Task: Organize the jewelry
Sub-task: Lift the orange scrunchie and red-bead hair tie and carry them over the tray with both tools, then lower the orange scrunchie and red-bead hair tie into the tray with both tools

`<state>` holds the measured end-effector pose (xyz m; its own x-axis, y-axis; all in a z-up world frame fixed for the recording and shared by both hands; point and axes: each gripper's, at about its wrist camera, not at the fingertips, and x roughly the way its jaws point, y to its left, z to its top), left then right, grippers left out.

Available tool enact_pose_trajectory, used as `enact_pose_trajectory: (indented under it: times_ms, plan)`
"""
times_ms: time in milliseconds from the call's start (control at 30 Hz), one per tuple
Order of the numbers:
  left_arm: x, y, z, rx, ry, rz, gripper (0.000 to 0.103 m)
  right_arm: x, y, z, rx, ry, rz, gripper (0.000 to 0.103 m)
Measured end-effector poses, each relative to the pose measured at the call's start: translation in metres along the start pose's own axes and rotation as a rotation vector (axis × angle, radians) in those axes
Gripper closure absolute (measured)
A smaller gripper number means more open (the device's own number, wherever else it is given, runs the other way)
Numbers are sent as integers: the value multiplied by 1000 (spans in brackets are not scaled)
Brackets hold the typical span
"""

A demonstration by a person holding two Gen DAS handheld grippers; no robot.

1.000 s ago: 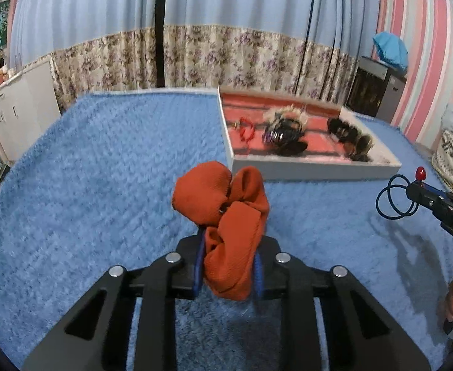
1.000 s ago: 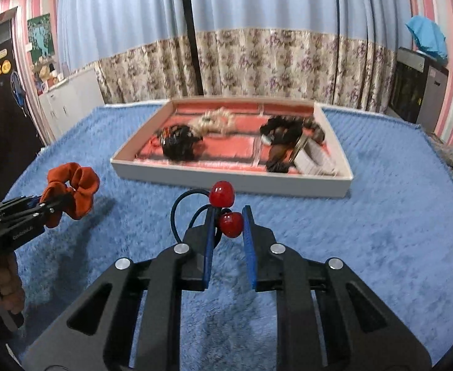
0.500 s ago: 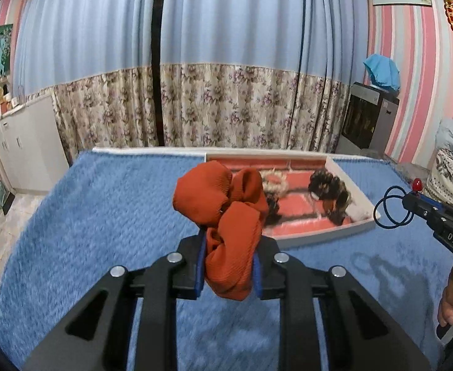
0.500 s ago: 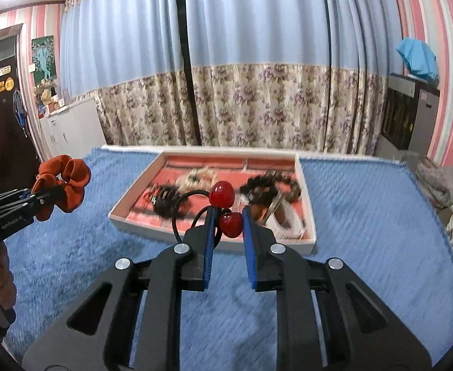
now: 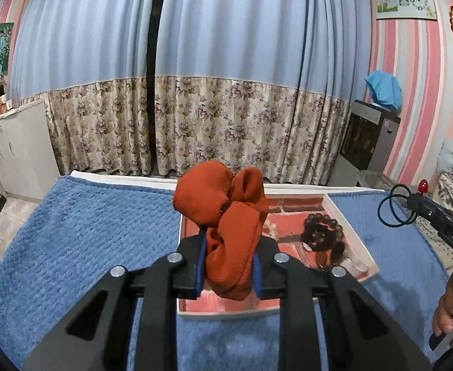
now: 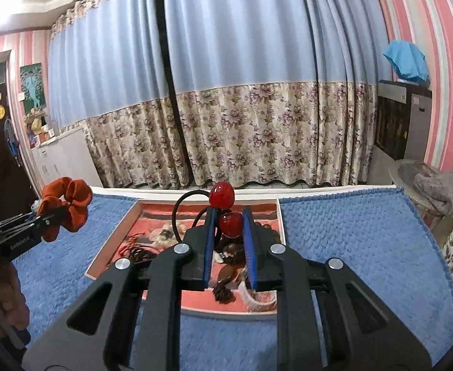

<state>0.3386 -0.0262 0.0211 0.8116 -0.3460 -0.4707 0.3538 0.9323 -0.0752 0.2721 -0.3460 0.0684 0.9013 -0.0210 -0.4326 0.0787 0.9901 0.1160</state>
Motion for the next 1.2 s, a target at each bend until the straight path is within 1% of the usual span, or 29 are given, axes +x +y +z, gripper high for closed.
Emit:
enact_pose_trajectory:
  times_ms: [100, 200, 300, 367, 467, 567, 700, 800, 967, 1200]
  plan:
    - [15, -1, -4, 7, 1, 8, 80, 14, -7, -5, 6, 0, -8, 85]
    - [30, -2, -15, 24, 9, 21, 80, 27, -7, -16, -27, 1, -27, 85]
    - [45, 4, -29, -4, 18, 8, 80, 45, -5, -33, -46, 34, -28, 85]
    - [55, 5, -36, -19, 30, 10, 80, 50, -4, -41, -70, 31, -19, 85]
    - [63, 4, -43, -2, 45, 15, 80, 58, -6, -48, -95, 39, -37, 85]
    - [69, 3, -47, 15, 53, 15, 80, 63, -9, -51, -69, 48, -38, 85]
    - [74, 8, -56, -25, 64, 2, 80, 72, -5, -61, -91, 75, -38, 85]
    - [76, 2, -59, 4, 63, 10, 80, 75, -4, -65, -92, 87, -40, 85]
    - [81, 3, -62, -3, 80, -1, 80, 79, -5, -67, -90, 103, -48, 85]
    - [84, 2, -65, 14, 86, 25, 80, 81, -11, -71, -73, 120, -69, 85]
